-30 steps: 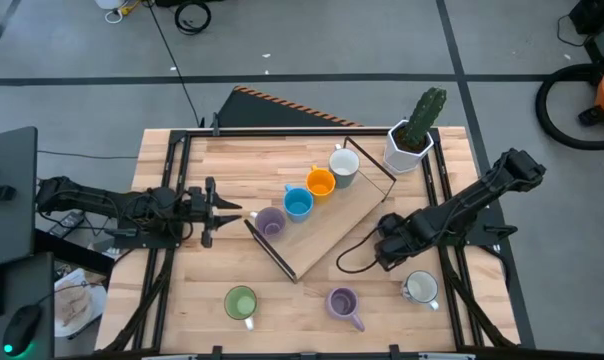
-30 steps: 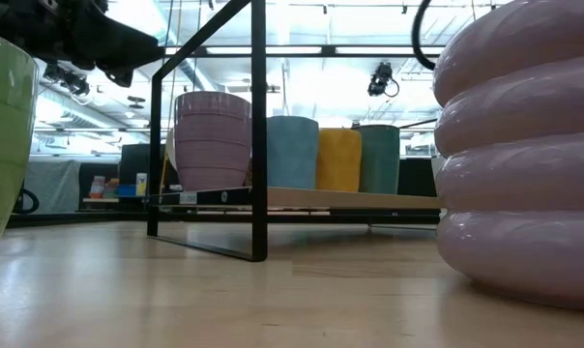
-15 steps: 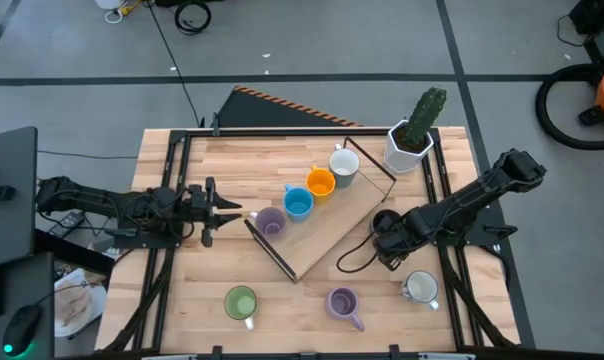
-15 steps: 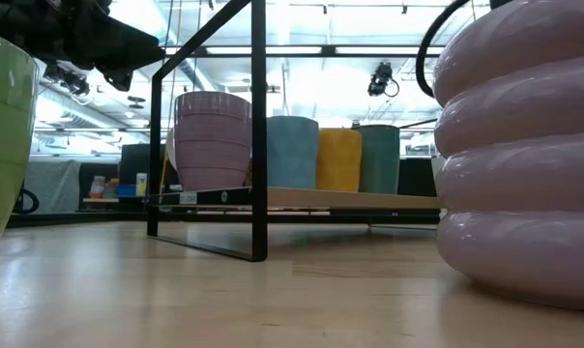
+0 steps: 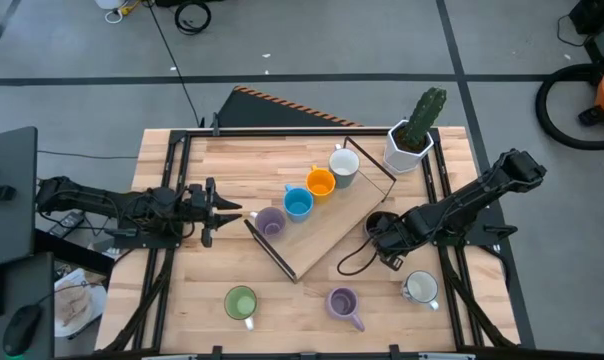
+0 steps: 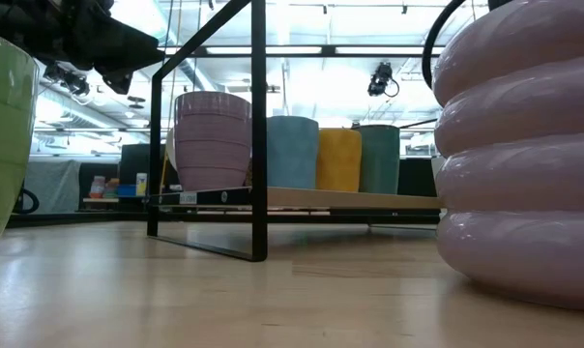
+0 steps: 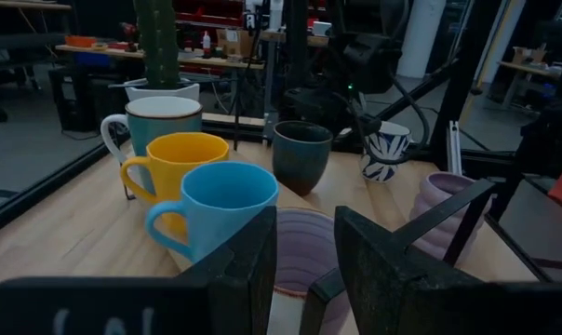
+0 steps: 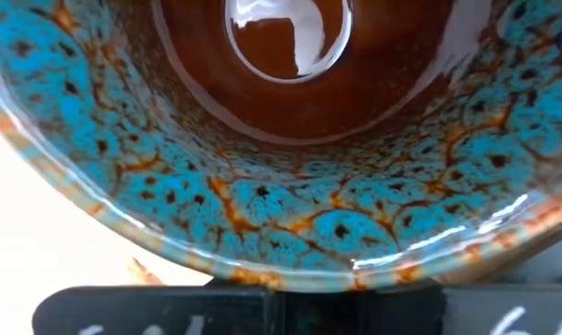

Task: Place coffee mugs
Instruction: Put the blue brown mug on the shelf

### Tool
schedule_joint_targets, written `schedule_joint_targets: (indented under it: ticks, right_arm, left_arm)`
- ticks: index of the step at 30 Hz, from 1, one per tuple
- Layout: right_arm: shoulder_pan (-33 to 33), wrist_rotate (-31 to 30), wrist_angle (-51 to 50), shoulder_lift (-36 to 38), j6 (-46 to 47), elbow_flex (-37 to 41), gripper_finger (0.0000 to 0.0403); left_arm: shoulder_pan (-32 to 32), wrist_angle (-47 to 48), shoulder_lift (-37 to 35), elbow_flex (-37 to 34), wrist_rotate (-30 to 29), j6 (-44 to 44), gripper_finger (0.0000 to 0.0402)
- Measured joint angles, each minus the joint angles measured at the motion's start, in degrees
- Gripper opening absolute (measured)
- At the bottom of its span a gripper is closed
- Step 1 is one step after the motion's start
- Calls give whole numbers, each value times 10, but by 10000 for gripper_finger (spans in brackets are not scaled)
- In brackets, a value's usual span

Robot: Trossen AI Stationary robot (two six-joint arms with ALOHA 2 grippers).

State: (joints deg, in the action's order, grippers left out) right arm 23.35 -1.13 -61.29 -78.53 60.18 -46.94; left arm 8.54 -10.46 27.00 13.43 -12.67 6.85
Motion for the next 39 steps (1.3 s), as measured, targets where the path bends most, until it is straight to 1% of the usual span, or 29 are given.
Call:
schedule_joint_targets:
  ticks: [4,10,16,20,25,29,34,39]
  right_arm:
    - [0,1,-4,9,-8,-3,48]
    - [2,-15,-5,28,-21,-9,48]
    - [2,7,-6,53,-23,-9,48]
    - [2,10,-7,65,-20,-11,48]
    - [2,-9,-33,65,-24,-62,48]
    - [2,-27,-83,65,-23,-110,48]
    - [2,-48,-90,65,-24,-158,49]
    - [-13,-69,-97,65,-25,-180,48]
  left_arm:
    - [0,0,0,0,0,0,116]
    - [0,1,0,0,0,0,116]
    - [0,20,0,0,0,0,116]
    - [0,19,0,0,0,-1,116]
    - [0,19,0,0,0,-1,116]
    - [0,19,0,0,0,-2,116]
    - [0,19,0,0,0,-15,116]
    - [0,18,0,0,0,-12,116]
